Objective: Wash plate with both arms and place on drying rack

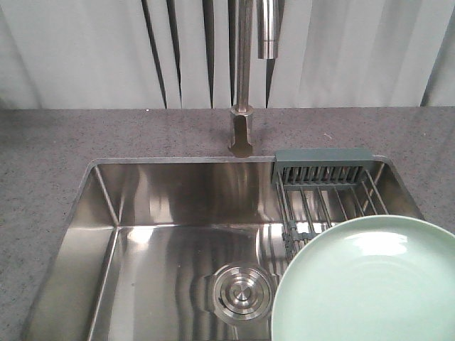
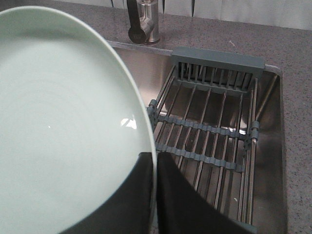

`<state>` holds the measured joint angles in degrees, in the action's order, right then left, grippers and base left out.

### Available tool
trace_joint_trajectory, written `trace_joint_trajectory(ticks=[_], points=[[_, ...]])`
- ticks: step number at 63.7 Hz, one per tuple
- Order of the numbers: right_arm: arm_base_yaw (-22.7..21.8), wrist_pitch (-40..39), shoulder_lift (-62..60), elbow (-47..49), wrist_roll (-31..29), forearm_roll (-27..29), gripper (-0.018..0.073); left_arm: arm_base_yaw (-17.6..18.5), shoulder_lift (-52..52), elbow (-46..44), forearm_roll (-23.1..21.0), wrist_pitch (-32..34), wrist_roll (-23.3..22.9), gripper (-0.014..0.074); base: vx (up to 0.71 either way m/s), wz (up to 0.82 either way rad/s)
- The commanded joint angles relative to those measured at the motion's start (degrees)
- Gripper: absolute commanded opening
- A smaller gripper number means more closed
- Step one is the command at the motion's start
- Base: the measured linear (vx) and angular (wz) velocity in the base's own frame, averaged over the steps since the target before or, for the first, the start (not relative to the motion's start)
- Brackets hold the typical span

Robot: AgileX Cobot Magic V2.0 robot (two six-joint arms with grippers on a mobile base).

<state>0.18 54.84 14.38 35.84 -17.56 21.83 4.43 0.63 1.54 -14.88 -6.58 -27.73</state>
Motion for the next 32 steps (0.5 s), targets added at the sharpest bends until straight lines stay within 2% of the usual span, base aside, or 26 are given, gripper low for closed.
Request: trace_joint_trajectory(ticks=[1,7,13,17,23,32], points=[[-0.04,-3.86,0.94,1.37,0.06,1.13,-0.0002,0.22,0.89,0.83,-2.1,6.19,-2.08,-0.0006,0.0,0.0],[-0.04,-3.86,0.94,1.37,0.06,1.13,-0.0002,0.22,0.89,0.83,-7.05,8.89,-5.8,-0.0006,0.0,0.0],[-0.04,-3.86,0.94,1.37,0.06,1.13,-0.0002,0.22,0.89,0.65,-15.36,12.05,-10.63,-0.0006,0.0,0.0],[-0.04,-3.86,0.94,1.37,0.06,1.13,-0.0002,0.22,0.89,0.01,-18.9,13.14,-12.2,-0.0006,0.0,0.0],[-0.04,-3.86,0.94,1.37,0.06,1.13,-0.0002,0.22,0.89,-2.56,-19.82,13.71,-11.53,-0.0003,0.0,0.0],[-0.04,-3.86,0.94,1.37,0.06,1.13,-0.0002,0.22,0.81,-8.74,-17.83,12.96,-9.22,0.0036,0.0,0.0]])
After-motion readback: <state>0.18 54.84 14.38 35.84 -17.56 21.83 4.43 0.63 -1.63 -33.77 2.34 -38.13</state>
